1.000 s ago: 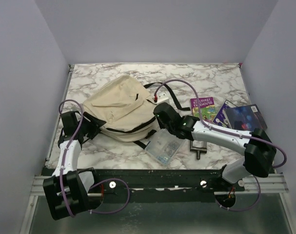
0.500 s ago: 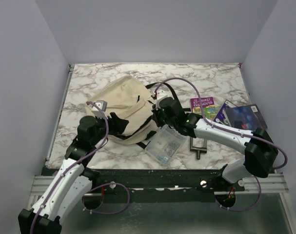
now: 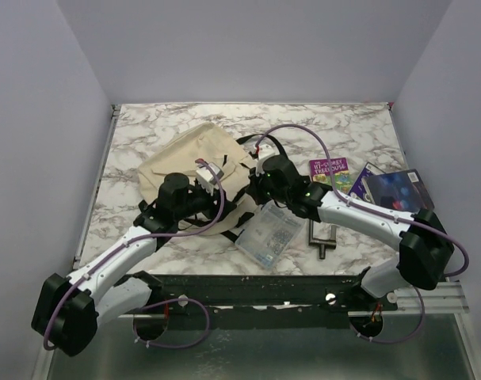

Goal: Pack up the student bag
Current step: Unzip the student bag at the center of the board.

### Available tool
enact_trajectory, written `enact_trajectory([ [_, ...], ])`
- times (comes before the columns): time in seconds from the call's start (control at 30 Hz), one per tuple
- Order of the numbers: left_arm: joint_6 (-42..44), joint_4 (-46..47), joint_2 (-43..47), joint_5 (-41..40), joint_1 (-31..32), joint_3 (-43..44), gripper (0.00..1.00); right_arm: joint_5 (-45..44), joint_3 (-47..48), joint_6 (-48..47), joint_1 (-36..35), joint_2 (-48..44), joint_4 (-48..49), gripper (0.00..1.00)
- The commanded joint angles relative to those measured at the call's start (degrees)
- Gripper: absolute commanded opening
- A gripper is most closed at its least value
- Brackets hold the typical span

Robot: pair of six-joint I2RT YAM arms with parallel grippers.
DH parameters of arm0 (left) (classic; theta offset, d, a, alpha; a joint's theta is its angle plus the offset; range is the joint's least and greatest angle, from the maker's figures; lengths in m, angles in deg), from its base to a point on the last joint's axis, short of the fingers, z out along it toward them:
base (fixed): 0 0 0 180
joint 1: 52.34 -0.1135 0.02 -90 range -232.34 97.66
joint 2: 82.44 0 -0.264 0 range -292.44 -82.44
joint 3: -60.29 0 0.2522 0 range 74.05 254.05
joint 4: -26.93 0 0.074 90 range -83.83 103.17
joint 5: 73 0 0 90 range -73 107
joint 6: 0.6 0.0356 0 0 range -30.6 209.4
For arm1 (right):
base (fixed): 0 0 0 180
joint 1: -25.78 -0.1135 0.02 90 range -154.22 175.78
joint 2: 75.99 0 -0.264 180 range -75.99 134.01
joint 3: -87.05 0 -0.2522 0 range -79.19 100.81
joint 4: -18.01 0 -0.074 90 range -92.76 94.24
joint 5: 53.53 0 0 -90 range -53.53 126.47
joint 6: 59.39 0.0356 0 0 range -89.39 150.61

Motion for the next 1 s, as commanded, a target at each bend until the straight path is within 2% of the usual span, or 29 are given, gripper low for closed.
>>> enact_trajectory([
  [0.0, 3.3, 2.7, -3.7, 0.8, 2.3, 4.0, 0.59, 0.9, 2.0, 0.7, 0.3, -2.2, 0.3, 0.0],
  [0.1, 3.7, 2.9, -7.0, 0.0, 3.5, 5.2, 0.59, -0.1, 3.1, 1.1, 0.3, -1.9, -1.0, 0.0],
  [0.3, 2.3, 3.6, -12.4, -3.2, 3.9, 6.9, 0.53, -0.2, 4.1, 2.0, 0.3, -1.9, -2.0, 0.0],
  [0.37, 2.4, 3.7, -13.5, -5.4, 4.1, 7.4, 0.44, -0.2, 4.2, 2.4, 0.3, -1.9, -2.4, 0.0],
  [0.6, 1.4, 0.9, -14.9, -12.7, 4.1, 8.9, 0.01, -2.2, 3.7, 2.6, 0.3, -2.3, -4.0, 0.0],
  [0.8, 2.4, -5.8, -9.2, -19.8, 4.6, 8.3, 0.0, -15.1, 6.1, 1.4, 0.2, 0.0, -10.4, 0.0],
  [0.97, 4.4, -10.2, 0.1, -22.6, 6.0, 6.6, 0.0, -27.6, 9.4, -3.0, 0.2, 3.8, -16.3, 0.0],
])
